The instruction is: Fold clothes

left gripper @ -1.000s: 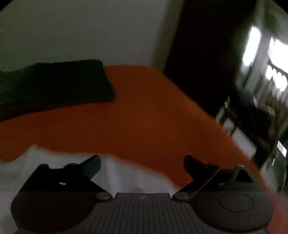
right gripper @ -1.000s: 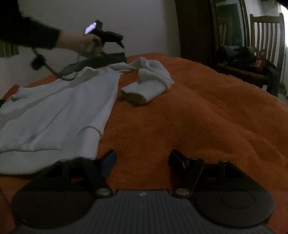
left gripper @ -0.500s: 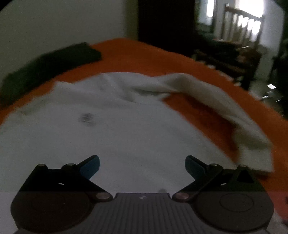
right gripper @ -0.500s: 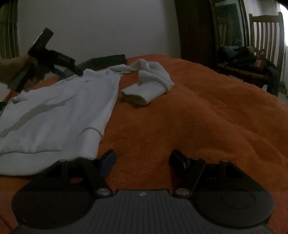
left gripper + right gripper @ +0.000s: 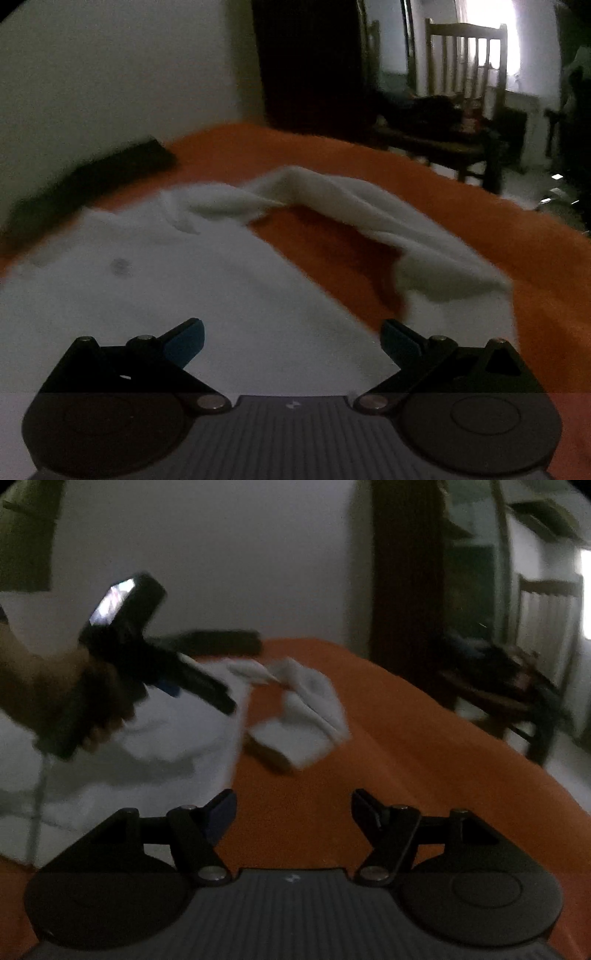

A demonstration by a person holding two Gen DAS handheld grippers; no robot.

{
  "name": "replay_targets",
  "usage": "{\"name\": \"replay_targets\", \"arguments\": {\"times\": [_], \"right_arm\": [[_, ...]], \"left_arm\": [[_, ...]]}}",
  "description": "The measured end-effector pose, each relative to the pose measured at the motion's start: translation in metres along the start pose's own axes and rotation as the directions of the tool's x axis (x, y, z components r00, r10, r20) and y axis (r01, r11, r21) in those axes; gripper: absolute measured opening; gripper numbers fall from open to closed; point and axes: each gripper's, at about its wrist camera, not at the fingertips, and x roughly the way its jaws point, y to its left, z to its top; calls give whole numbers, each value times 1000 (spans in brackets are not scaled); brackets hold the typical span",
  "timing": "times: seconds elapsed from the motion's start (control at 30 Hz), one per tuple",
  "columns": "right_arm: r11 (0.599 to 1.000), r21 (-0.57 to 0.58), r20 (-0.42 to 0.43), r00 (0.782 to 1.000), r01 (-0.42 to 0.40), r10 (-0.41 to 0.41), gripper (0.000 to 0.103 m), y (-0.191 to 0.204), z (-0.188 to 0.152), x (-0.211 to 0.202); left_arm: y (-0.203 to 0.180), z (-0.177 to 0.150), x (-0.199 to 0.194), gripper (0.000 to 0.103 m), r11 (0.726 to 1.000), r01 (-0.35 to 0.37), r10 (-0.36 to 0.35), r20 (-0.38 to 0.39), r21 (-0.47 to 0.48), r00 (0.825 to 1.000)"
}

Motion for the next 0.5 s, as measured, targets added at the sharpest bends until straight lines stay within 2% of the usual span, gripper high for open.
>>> {"name": "replay_targets", "arguments": {"times": [0.03, 0.1, 0.17, 0.23, 0.37, 0.4, 0.5], "right_arm": [[999, -5, 19, 999, -35, 35, 80, 6, 6, 3], [992, -6, 39, 991, -125, 125, 86, 17, 15, 13], [977, -5, 50, 976, -212, 212, 86, 27, 19, 27], [967, -5, 24, 966, -256, 256, 84, 36, 18, 44], [962, -6, -18, 962, -273, 273, 83, 50, 17, 65], [962, 9, -27, 962, -272, 273, 84, 52, 15, 70], [968, 23, -79, 965, -249, 250, 84, 57, 0, 84]], "left_arm": [[8, -2, -6, 103, 1000, -18, 18, -2, -1, 1000], [32, -6, -19, 103, 997, -49, 48, -21, -63, 999], [60, -13, -30, 103, 986, -95, 88, -57, -140, 994], [86, -22, -36, 103, 962, -175, 154, -115, -210, 981], [131, -51, -47, 103, 880, -327, 268, -208, -345, 941], [140, -61, -46, 103, 852, -361, 287, -237, -380, 928], [156, -83, -49, 103, 767, -425, 333, -268, -481, 904]]}}
